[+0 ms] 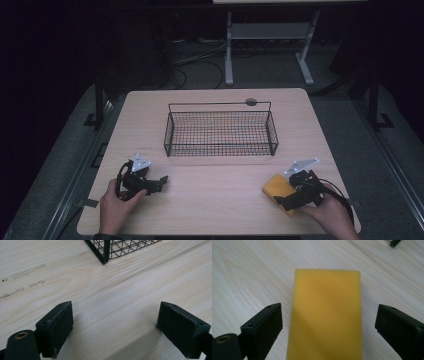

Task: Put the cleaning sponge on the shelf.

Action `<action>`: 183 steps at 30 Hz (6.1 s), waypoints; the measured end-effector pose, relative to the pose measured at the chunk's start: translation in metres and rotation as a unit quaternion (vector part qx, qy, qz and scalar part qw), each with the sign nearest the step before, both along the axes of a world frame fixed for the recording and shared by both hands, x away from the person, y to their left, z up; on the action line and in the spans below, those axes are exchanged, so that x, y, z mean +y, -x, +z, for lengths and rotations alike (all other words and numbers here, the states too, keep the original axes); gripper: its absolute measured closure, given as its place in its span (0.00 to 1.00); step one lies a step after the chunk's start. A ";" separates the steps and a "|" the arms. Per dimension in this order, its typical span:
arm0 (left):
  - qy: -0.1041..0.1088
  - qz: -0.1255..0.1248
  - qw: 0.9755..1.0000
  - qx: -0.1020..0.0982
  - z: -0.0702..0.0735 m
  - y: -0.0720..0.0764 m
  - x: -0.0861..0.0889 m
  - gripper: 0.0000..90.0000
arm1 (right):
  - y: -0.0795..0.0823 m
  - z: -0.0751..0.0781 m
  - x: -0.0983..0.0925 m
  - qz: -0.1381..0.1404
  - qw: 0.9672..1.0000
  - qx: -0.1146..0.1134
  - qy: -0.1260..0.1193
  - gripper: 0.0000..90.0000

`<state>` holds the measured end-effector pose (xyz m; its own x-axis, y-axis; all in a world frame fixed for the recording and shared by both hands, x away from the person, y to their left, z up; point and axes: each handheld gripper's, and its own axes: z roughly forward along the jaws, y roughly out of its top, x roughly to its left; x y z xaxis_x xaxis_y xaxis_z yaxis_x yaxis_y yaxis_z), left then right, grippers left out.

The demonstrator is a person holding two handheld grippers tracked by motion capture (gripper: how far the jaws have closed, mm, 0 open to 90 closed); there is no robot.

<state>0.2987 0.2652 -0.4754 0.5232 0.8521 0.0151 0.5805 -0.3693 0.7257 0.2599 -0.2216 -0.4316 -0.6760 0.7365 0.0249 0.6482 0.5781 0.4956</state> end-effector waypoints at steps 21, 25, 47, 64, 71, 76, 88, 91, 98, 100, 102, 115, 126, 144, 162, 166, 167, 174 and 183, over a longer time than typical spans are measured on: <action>-0.002 -0.001 1.000 0.000 0.000 0.000 0.000 0.14 | -0.004 -0.020 0.014 0.007 0.998 0.029 0.054 0.10; -0.002 -0.001 1.000 0.000 0.000 0.000 0.000 0.14 | -0.004 -0.021 0.013 0.007 0.998 0.029 0.056 0.17; -0.002 -0.001 1.000 0.001 0.000 0.000 0.000 0.14 | -0.005 -0.015 0.010 0.007 0.998 0.038 0.044 0.25; 0.000 0.000 1.000 0.000 0.000 0.000 0.000 0.14 | -0.016 0.000 0.002 -0.003 0.999 0.025 0.032 0.25; 0.000 0.000 1.000 0.000 0.000 0.000 0.000 0.14 | -0.020 0.006 -0.002 -0.010 0.999 0.023 0.029 0.25; 0.000 0.000 1.000 0.000 0.000 0.000 0.000 0.14 | -0.024 0.010 -0.004 -0.012 0.999 0.021 0.029 0.25; 0.000 0.000 1.000 0.000 0.000 0.000 0.000 0.14 | -0.031 0.022 -0.009 -0.018 1.000 0.009 0.024 0.25; 0.000 0.000 1.000 0.000 0.000 0.000 0.000 0.14 | -0.034 0.025 -0.011 -0.019 1.000 0.009 0.023 0.25; 0.000 0.000 1.000 0.000 0.000 0.000 0.000 0.14 | -0.042 0.032 -0.012 -0.021 1.000 0.003 0.019 0.25; 0.000 0.000 1.000 0.000 0.000 0.000 0.000 0.14 | -0.043 0.033 -0.012 -0.021 1.000 0.002 0.019 0.25; 0.000 0.000 1.000 0.000 0.000 0.000 0.000 0.14 | -0.045 0.034 -0.013 -0.023 1.000 -0.002 0.016 0.25; 0.002 0.001 1.000 0.000 0.000 0.000 0.000 0.14 | -0.057 0.046 -0.013 -0.024 1.000 -0.009 0.010 0.25; 0.001 0.001 1.000 0.001 0.000 0.000 0.000 0.14 | -0.072 0.058 -0.010 -0.019 1.000 -0.019 0.007 0.25; 0.000 0.000 1.000 0.001 0.000 0.000 0.000 0.14 | -0.103 0.073 -0.005 -0.019 1.000 -0.019 0.006 0.25; -0.001 0.000 1.000 0.001 0.000 0.000 0.000 0.14 | -0.134 0.082 0.007 -0.019 0.999 -0.024 0.011 0.25; -0.001 0.000 1.000 0.001 0.000 0.000 0.000 0.14 | -0.141 0.085 0.009 -0.017 0.999 -0.024 0.014 0.25; -0.001 0.000 1.000 0.001 0.000 0.000 0.000 0.14 | -0.143 0.085 0.010 -0.016 1.000 -0.023 0.012 0.25; 0.000 0.000 1.000 0.001 0.000 0.000 0.000 0.14 | -0.155 0.085 0.016 -0.013 1.000 -0.021 0.016 0.25; -0.001 0.000 1.000 0.001 0.000 0.000 0.000 0.14 | -0.169 0.082 0.027 -0.007 1.000 -0.015 0.017 0.25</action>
